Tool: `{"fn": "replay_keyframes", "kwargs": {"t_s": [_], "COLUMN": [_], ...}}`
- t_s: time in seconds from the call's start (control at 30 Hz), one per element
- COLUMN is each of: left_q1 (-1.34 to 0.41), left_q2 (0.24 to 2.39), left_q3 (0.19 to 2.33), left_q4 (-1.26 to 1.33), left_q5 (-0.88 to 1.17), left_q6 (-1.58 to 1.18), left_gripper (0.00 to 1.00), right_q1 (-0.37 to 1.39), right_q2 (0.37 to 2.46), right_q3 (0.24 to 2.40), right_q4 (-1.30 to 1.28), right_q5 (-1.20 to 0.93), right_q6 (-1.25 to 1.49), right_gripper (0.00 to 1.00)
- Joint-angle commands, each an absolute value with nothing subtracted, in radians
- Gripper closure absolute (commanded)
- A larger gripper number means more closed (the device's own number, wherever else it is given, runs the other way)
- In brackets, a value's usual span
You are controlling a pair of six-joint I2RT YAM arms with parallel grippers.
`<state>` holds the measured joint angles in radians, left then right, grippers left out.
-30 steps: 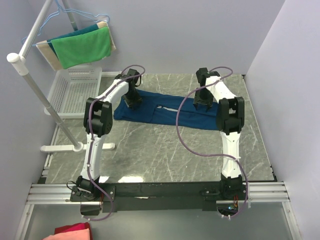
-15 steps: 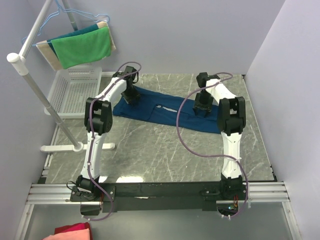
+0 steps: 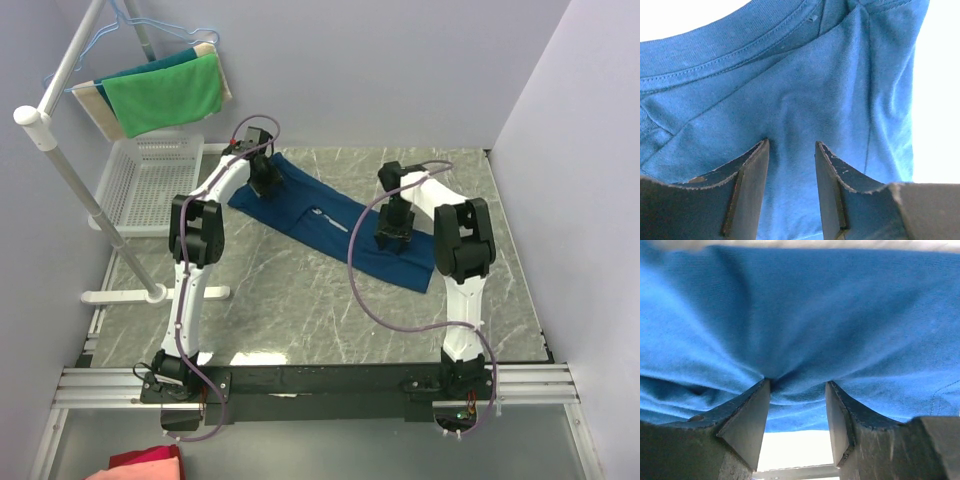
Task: Fold and stack the t-shirts
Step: Fold the tshirt
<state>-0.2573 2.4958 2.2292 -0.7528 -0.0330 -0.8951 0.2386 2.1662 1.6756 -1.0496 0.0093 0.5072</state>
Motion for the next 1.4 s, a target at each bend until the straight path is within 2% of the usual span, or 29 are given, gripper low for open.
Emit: {"fn": "replay_keyframes", "kwargs": {"t_s": [0.0,0.2,0.43,0.63,0.97,1.37], "left_q1": [-0.250,-0.250,-0.250,-0.244,-0.218,-0.203], "left_q2": [2.436,2.235,2.108,2.031,1.970,1.997], "left_q3": [2.148,1.982,1.982,1.953,1.861,1.881], "left_q4": [-0.640,-0.525,-0.538,-0.569,-0.551,-0.557], "left_q5": [-0.008,-0.031,-0.055,-0.057,-0.023,0.009], "left_q6": [-0.836,-0.773,-0.732,-0.735,-0.738,-0.732], "left_gripper": [0.52,0.50,0.47,0.46,0.46,0.46], "right_q1": [0.296,0.336,0.328,0.304,0.249,0.221], "right_q2": [2.082,2.037,2.063,2.059,1.934,1.947], "right_q3": [1.681,1.801,1.861,1.729,1.487,1.353], "right_q4": [-1.035,-1.092,-1.106,-1.000,-0.899,-0.880], "right_q5": [0.021,0.138,0.213,0.216,0.224,0.169], "right_q6": [0.568,0.606,0.543,0.439,0.468,0.512], "right_gripper": [0.45,0.44,0.43,0.39,0.39,0.41]}}
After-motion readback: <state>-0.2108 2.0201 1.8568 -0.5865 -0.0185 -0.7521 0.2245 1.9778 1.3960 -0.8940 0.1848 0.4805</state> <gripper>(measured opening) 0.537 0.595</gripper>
